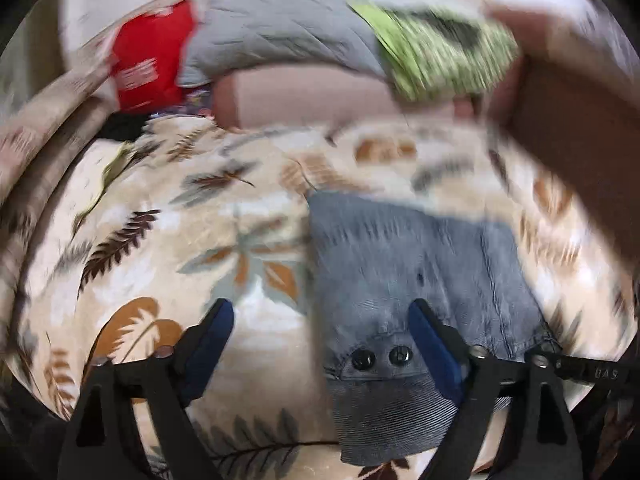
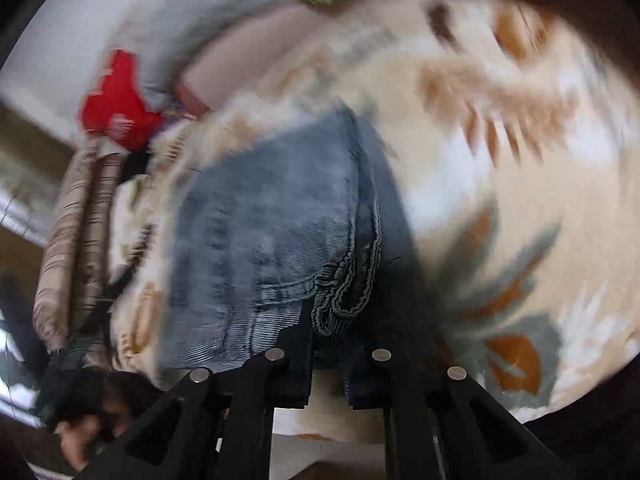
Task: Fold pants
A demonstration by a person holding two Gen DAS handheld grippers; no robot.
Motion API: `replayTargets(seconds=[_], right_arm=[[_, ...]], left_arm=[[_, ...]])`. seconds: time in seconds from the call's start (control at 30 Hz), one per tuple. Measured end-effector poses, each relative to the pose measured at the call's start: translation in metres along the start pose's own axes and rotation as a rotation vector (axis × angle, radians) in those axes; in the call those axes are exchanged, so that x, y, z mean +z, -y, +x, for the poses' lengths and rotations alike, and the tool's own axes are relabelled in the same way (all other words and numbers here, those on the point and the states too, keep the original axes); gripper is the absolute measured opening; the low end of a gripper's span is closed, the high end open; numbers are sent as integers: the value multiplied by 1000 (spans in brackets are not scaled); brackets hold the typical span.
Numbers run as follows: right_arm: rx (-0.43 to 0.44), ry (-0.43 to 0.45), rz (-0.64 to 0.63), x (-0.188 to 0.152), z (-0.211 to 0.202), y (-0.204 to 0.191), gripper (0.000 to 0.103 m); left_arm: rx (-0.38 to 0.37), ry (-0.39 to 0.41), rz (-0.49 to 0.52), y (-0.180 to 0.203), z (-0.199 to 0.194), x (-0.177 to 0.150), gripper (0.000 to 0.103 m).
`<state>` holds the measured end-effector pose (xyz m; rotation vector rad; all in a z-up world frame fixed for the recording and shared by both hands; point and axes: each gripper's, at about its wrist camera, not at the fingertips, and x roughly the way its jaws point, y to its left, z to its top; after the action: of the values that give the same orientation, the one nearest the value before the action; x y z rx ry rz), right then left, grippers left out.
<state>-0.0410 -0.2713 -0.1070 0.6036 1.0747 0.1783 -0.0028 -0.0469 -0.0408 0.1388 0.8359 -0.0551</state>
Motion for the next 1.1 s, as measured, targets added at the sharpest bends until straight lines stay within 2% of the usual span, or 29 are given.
replayTargets(seconds=[0.03,0.07,0.13,0.2,0.27,0.3,0.37,0.4,0.47,0.53,0.57,0.6,0.63,0.67,0.73,0.83,0.87,0.97,1.0,1.03,1.07,1.1], right_arm=[[32,-12,26,-1,6,7,16],[59,3,35,-2,2,10,18],[41,5,24,2,-12,9,29],[-3,56,0,9,-36,6,32],[2,122,-12,21,-60,-3,33],[42,142,-30,30,-70,-14,35],[125,149,-82,47,-71,-38,52],[189,139,-95,59,-65,-51,64],[312,77,-84,84,-39,-68,65],[388,-5,-35,103,-5,-70,66],[367,-42,-29,111,18,-63,66],[291,-70,-31,116,40,-56,65],[224,-151,31,117,74,-34,54],[262,-153,117,118,85,-20,48],[299,-127,150,117,71,-14,47],[175,-87,25,106,37,-32,57],[174,-71,-5,100,25,-37,57],[248,-49,-70,66,-11,-40,63],[263,-42,-85,55,-17,-42,69],[263,-38,-99,44,-17,-40,75],[237,-47,-106,33,-11,-36,76],[173,-83,-105,23,7,-28,75]], left_arm=[[31,-90,93,16,21,-9,90],[85,-117,149,26,33,-18,90],[99,-61,145,26,26,-21,90],[93,-74,140,24,24,-20,90],[85,-77,137,22,23,-20,90],[83,-78,131,21,23,-20,90],[81,-77,120,19,23,-21,90],[80,-75,120,19,22,-21,90],[75,-80,113,17,21,-20,90],[66,-86,100,17,27,-21,90],[61,-88,93,16,27,-21,90],[55,-88,86,16,28,-21,90],[53,-94,81,16,29,-21,90],[50,-93,75,15,30,-21,90],[43,-94,70,14,29,-22,90],[40,-97,66,14,30,-21,90],[37,-99,58,13,31,-21,90],[25,-105,42,11,32,-21,90],[23,-106,40,10,32,-21,90],[24,-106,40,10,32,-21,90],[23,-106,39,10,32,-21,90],[17,-110,37,11,32,-21,90]])
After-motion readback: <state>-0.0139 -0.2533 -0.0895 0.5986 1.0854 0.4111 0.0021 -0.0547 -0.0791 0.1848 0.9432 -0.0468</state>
